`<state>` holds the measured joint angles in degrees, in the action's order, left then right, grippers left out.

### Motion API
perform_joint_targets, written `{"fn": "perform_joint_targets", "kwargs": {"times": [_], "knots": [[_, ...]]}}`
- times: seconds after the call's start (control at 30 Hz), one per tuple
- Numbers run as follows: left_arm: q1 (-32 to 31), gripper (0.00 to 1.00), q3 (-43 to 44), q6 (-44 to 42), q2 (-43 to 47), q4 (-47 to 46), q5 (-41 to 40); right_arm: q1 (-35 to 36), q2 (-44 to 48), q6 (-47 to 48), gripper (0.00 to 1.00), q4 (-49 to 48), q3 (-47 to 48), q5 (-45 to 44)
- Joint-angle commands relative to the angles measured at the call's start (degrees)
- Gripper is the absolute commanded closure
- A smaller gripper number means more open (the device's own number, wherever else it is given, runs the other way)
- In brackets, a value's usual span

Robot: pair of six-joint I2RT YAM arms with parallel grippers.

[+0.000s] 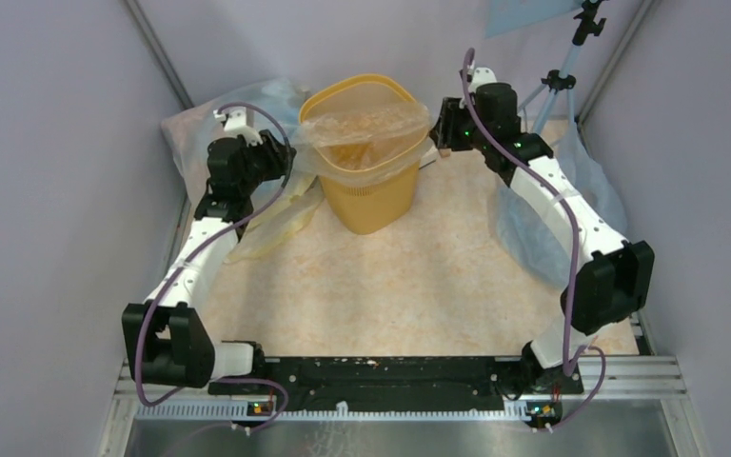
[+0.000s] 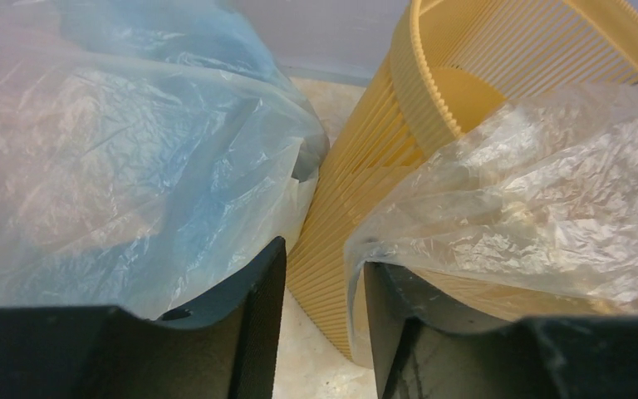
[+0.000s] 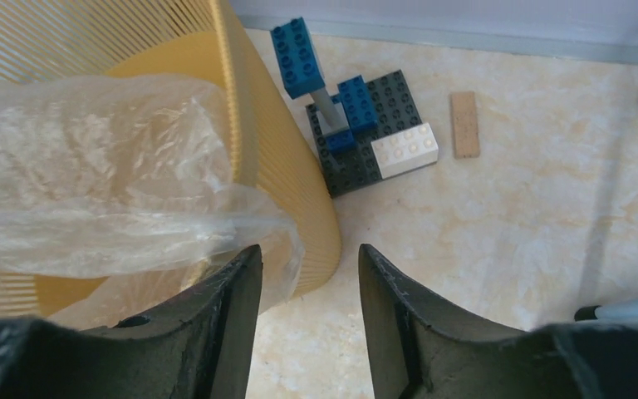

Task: Put the trash bags into the trash bin
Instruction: Place the trash bag in the trash bin.

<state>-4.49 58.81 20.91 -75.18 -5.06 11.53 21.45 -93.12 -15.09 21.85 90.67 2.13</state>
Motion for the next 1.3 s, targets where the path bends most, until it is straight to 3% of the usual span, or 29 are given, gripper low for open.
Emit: {"fn": "perform_joint_targets", "kwargs": {"times": [0.0,0.2,0.37,0.5,0.73,0.93,1.27], "knots": [[0.6,0.5,3.7,0.4,1.9,0.1,-1.5,-0.5,4.3,3.1,0.52,-4.9,2.2,2.3],[0.8,0.41,4.7,0.7,1.9,0.6,-0.4,-0.5,2.7,3.6,0.51,-1.1,6.8,3.4],[1.0,0.38,5.7,0.5,1.0,0.7,0.8,-0.5,2.4,5.1,0.41,-0.7,8.0,5.9],[1.1,0.38,6.8,0.8,-0.5,0.6,1.5,-0.5,-0.3,5.0,0.41,2.1,11.9,4.8],[1.2,0.43,8.3,0.6,-3.5,0.3,1.2,-0.5,-4.8,3.6,0.66,5.3,17.2,1.6],[1.4,0.49,9.4,1.6,-5.8,-1.3,2.4,-0.6,-6.8,3.1,0.71,4.0,18.0,1.2],[1.9,0.48,9.8,3.9,-11.1,-6.4,7.6,-1.6,-12.0,1.5,0.74,6.9,21.5,3.5]]}}
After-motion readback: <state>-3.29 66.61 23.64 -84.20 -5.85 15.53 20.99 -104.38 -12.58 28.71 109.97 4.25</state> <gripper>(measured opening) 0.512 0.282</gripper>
